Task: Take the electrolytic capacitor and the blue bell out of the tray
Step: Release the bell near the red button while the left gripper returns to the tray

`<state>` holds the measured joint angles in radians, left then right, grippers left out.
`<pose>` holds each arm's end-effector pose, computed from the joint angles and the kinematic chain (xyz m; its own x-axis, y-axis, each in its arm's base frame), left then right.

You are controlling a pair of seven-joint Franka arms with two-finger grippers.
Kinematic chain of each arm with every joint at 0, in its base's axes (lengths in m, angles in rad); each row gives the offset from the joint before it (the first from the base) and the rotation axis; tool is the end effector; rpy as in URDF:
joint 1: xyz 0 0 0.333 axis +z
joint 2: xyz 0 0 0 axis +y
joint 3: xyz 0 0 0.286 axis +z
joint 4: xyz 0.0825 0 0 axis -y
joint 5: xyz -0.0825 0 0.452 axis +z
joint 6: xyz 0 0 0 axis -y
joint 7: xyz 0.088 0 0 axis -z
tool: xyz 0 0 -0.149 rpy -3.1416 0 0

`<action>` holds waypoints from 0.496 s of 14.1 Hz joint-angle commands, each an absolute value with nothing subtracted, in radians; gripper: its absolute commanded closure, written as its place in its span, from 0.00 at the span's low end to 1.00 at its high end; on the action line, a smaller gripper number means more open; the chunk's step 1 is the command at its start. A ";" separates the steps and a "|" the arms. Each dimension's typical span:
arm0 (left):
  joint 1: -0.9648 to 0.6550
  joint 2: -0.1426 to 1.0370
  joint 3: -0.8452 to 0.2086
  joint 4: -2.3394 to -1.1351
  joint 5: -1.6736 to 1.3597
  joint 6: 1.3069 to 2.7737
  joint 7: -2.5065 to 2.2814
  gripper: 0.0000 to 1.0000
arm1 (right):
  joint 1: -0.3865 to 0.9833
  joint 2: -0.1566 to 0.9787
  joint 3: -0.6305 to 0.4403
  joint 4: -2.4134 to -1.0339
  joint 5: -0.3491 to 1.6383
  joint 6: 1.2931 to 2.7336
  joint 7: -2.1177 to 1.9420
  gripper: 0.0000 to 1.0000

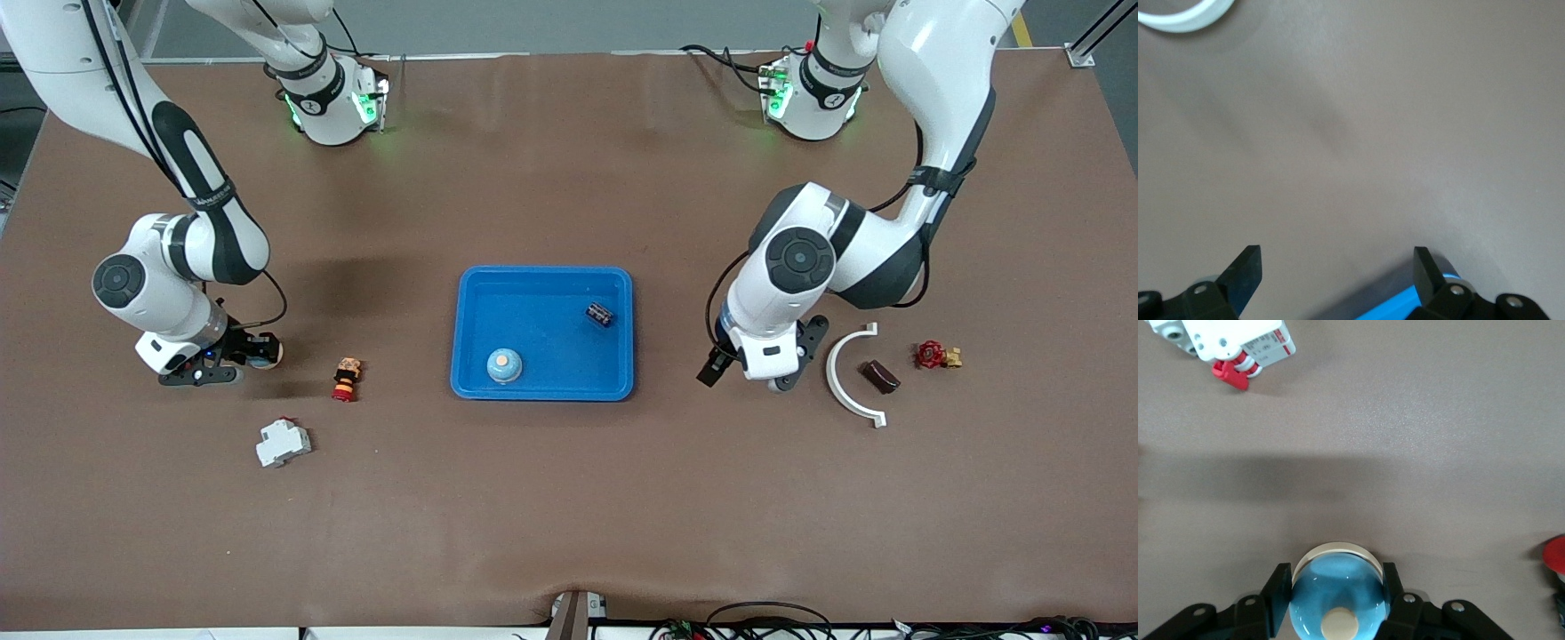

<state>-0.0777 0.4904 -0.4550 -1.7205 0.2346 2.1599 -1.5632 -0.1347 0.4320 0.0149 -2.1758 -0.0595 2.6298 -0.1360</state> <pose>0.6220 -0.3347 0.2202 0.5840 0.8116 -0.0132 0.8117 -0.5840 0.0069 0.5829 -0.0691 0.0640 0.9976 0.0665 0.0181 0.0660 -0.9975 0.0267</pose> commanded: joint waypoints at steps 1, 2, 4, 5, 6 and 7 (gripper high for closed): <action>-0.094 0.512 -0.456 -1.678 0.253 2.161 -1.600 0.00 | -0.143 0.443 0.014 -2.174 -0.074 2.648 -0.118 0.35; -0.094 0.512 -0.456 -1.678 0.253 2.161 -1.600 0.00 | -0.143 0.442 0.014 -2.172 -0.072 2.643 -0.118 0.00; -0.094 0.514 -0.456 -1.678 0.252 2.161 -1.601 0.00 | -0.143 0.414 0.015 -2.161 -0.072 2.608 -0.117 0.00; -0.095 0.514 -0.456 -1.678 0.253 2.161 -1.612 0.00 | -0.141 0.376 0.017 -2.142 -0.071 2.535 -0.115 0.00; -0.100 0.518 -0.456 -1.677 0.255 2.161 -1.615 0.00 | -0.134 0.338 0.021 -2.099 -0.069 2.413 -0.110 0.00; -0.101 0.520 -0.456 -1.677 0.255 2.161 -1.617 0.00 | -0.118 0.304 0.025 -2.036 -0.069 2.279 -0.082 0.00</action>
